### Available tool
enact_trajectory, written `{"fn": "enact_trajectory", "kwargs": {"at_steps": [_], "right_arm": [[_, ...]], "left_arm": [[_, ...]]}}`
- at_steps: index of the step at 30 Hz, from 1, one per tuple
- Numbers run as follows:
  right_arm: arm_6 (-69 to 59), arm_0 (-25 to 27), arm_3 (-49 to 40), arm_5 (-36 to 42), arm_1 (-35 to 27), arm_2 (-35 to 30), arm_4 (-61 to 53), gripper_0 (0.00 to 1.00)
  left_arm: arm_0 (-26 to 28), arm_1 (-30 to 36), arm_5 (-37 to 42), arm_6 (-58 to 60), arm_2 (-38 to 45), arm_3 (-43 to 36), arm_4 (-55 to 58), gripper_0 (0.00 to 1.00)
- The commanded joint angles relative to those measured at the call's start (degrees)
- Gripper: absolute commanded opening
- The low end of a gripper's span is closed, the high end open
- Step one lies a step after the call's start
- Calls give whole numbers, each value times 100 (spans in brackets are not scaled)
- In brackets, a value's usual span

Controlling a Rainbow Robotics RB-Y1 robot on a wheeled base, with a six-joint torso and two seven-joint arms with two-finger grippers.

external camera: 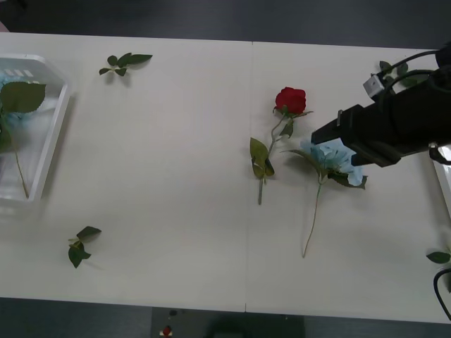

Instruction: Put the red flowers into the right box and the blue flowers into the left box

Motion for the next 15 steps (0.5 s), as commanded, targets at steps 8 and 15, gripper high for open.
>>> {"fn": "enact_trajectory", "kwargs": {"at_steps": [8,15], "right_arm": [[-378,513,-580,242,-106,561,1233,100],[18,549,-360,31,-264,1238,1751,100]], "left_arm": [[-7,332,-260,-535,-484,701,7,0],[11,332,-269,-615,-739,947,-29,0]]}}
